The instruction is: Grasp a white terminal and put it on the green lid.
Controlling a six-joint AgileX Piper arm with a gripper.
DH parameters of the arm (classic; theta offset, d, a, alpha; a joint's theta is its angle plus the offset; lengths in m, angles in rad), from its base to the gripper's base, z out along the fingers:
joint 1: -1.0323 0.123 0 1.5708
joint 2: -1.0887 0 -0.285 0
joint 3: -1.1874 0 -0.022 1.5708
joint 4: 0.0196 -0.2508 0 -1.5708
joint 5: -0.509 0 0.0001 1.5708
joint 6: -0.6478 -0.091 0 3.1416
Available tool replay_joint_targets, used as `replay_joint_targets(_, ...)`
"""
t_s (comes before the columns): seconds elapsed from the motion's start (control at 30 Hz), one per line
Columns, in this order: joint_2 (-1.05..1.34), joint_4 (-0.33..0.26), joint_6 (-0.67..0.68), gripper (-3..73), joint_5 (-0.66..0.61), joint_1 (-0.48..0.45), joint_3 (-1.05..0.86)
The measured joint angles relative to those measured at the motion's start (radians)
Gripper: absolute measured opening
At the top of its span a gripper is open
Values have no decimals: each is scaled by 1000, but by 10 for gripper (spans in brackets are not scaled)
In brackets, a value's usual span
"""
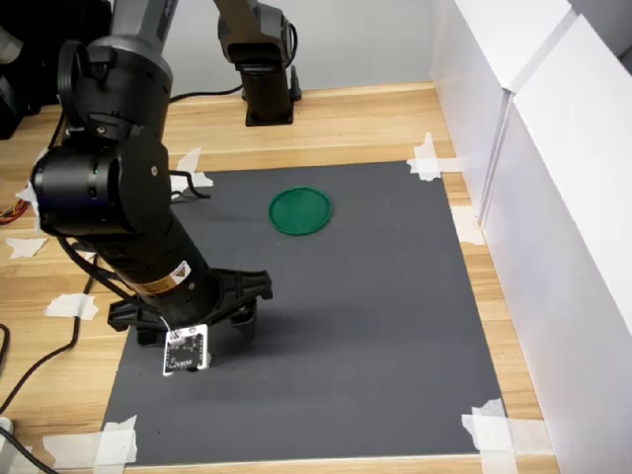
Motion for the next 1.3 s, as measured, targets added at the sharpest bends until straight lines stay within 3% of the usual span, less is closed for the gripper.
replay_joint_targets(1.0,3,3,0,713,-4,-3,1)
replay_joint_targets(1.3,16,6,4,711,-5,-74,1)
